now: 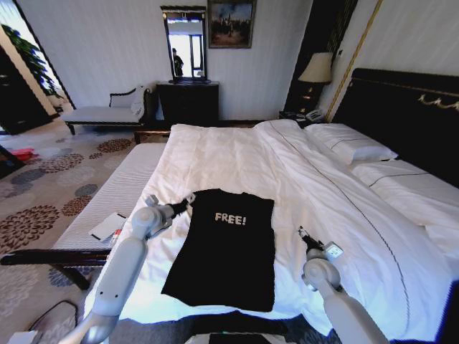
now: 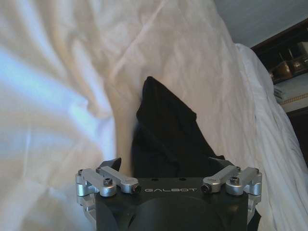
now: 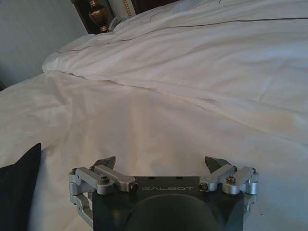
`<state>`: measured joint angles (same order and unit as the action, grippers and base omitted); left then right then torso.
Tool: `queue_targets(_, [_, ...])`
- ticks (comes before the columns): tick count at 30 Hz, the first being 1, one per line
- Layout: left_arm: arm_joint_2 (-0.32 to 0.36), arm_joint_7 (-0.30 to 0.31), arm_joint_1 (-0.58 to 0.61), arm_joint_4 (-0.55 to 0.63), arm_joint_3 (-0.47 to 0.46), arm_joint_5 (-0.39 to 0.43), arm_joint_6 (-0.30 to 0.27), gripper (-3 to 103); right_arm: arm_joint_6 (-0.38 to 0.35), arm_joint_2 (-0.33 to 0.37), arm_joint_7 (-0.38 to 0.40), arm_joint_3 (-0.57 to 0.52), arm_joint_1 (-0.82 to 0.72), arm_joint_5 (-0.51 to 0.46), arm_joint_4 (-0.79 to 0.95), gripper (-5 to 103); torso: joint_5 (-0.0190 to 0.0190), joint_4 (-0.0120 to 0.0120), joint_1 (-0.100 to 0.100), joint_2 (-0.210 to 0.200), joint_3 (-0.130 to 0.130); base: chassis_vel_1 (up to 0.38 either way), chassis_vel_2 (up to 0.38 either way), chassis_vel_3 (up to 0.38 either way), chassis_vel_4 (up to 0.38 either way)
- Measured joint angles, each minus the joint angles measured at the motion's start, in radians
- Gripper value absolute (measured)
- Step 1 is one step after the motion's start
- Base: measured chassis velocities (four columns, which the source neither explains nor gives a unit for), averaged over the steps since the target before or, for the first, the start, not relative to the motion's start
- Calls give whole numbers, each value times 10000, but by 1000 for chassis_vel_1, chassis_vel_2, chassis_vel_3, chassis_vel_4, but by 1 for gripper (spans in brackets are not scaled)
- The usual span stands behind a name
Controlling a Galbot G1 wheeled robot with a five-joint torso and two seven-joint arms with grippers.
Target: Fold the clothes on the bed.
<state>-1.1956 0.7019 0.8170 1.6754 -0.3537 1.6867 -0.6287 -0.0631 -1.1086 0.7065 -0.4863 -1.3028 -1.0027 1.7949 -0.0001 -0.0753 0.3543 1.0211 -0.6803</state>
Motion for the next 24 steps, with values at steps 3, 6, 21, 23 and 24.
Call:
queue_targets(3, [-78,-202,-229,-384,-13,-134,112,100,-1,-111,0,0,-76,107,-44,100,2,-3,-1,0,0,0,0,0,0])
queue_targets(6, [-134,-292,-321,-520,-13,-207,161,100,0,-158,-2,0,-105,133,-46,100,1,-3,0,0,0,0,0,0,0])
queue_targets(21, [-665,-1237,-911,-1426,282,-1012,544,78,1,-174,-7,-41,-148,175,-32,100,2,-3,0,0,0,0,0,0,0])
queue_targets(23, [-665,-1247,-916,-1440,287,-1017,544,73,2,-172,-7,-41,-146,175,-39,100,2,-3,0,0,0,0,0,0,0])
queue_targets(24, [-666,-1272,-930,-1480,307,-1034,546,68,4,-168,-7,-42,-134,175,-65,100,1,-2,0,0,0,0,0,0,0])
